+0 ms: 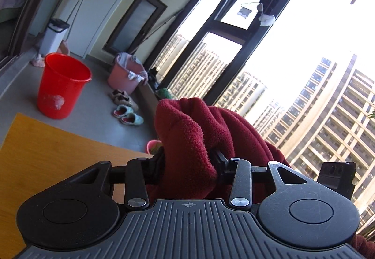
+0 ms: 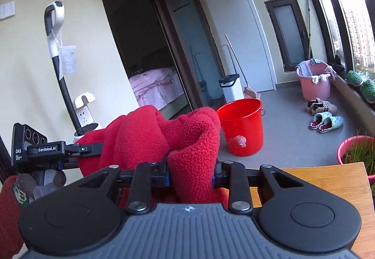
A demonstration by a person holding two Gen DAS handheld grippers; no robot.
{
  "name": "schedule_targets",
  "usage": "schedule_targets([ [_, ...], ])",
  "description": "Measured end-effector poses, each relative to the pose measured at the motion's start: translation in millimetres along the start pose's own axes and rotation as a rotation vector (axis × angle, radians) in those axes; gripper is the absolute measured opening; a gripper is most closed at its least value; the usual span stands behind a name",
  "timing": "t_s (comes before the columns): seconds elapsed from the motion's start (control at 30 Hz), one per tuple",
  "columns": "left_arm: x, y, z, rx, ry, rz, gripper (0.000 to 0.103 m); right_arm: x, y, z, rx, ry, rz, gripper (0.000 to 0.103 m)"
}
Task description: Fold clothes
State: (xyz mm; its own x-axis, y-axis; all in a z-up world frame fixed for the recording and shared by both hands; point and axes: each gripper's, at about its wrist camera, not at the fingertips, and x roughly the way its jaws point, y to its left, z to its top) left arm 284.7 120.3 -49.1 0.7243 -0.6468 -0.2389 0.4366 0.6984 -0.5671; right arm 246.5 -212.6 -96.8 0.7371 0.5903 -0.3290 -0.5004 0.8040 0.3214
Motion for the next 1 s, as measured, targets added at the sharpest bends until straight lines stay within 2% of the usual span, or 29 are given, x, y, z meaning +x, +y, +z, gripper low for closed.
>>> schedule_targets([
  [0.17,-43,-28,-40,0.069,-0.011,-0.070,0.044,-47,15,-44,0.035,0.028,0.034,0.028],
  [0.3,-67,-47,-68,0.142,-0.002,-0.090,0.045,-80,25,-66,0.062,0.010,0.044,0.028],
  [0.47,-100,-55,-104,0.167,0.020,-0.108,0.052,-109,46,-94,0.049,0.030,0.064,0.029],
  [0.57,-128,-53,-119,0.173,0.019,-0.114,0.064,-123,57,-108,0.039,0.045,0.071,0.029],
  [0.63,-150,-53,-117,0.167,-0.022,-0.095,0.084,-129,62,-117,0.031,0.061,0.054,0.029],
  [0.73,-176,-69,-96,0.202,-0.121,-0.043,0.093,-133,76,-129,-0.017,0.076,0.018,0.029],
  [0.8,-171,-91,-80,0.227,-0.156,-0.038,0.097,-132,85,-134,-0.052,0.085,-0.002,0.030],
  [0.9,-153,-126,-57,0.256,-0.185,-0.044,0.097,-130,99,-140,-0.107,0.096,-0.035,0.031],
  [1.0,-105,-159,-66,0.325,-0.049,-0.090,0.097,-131,108,-139,-0.160,0.104,-0.074,0.032],
])
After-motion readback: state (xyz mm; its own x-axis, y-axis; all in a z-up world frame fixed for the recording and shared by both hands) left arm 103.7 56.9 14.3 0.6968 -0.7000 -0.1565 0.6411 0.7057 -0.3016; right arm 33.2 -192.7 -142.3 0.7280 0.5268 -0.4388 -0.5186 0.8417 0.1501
